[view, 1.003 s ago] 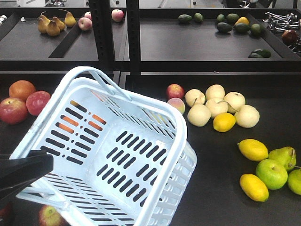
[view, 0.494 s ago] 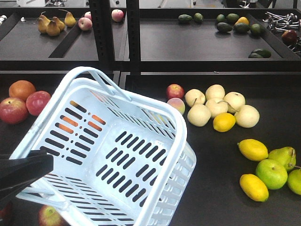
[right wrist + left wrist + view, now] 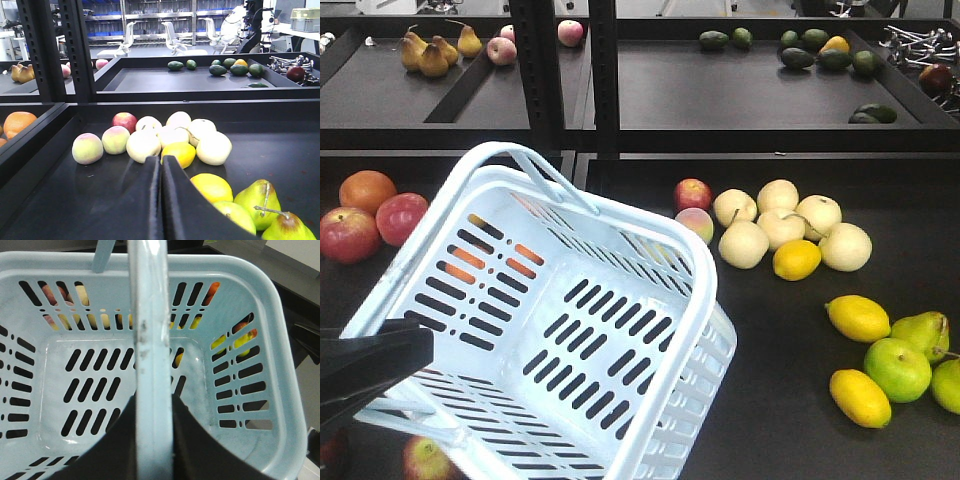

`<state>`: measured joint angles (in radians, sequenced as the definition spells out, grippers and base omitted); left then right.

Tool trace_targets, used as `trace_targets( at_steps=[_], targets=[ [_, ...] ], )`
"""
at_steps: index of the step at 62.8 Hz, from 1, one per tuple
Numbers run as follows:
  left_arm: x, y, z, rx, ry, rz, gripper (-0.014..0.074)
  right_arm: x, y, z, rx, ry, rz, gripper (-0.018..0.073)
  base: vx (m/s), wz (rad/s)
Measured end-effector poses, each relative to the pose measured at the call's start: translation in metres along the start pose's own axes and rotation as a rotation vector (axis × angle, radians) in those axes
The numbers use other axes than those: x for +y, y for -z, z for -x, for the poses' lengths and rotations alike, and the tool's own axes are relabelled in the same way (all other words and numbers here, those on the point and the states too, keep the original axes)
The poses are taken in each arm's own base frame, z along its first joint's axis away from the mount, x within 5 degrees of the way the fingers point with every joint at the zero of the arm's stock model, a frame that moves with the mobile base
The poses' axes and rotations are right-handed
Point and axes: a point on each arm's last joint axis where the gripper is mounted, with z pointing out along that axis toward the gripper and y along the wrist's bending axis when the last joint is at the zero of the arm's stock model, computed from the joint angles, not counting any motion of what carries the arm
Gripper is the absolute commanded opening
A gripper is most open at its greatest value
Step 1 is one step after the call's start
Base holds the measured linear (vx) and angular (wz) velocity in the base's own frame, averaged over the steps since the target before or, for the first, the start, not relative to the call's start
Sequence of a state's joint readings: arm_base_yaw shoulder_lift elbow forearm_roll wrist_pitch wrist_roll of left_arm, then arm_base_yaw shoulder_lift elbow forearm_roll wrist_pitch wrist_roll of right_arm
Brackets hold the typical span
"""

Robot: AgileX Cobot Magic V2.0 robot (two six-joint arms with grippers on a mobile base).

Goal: Pick three apples into basket with both arms
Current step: 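Hold the lifted basket by its handle with the left gripper, then drive the base away from the table while holding the basket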

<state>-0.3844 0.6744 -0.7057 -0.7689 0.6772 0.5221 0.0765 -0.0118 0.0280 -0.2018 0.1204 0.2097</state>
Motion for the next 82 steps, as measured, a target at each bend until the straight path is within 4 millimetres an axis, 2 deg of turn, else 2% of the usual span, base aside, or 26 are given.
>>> trace_targets(
  at_steps=[42, 82],
  targets=[
    [0.0000, 0.0000, 0.0000, 0.000, 0.000, 0.000, -0.0007, 0.0000, 0.0000, 0.0000, 0.000, 0.000, 0.000, -0.0004, -0.02, 0.10],
    [0.0000, 0.0000, 0.0000, 0.000, 0.001, 0.000, -0.0006, 0.0000, 0.0000, 0.0000, 0.000, 0.000, 0.000, -0.0004, -0.10, 0.45]
  ],
)
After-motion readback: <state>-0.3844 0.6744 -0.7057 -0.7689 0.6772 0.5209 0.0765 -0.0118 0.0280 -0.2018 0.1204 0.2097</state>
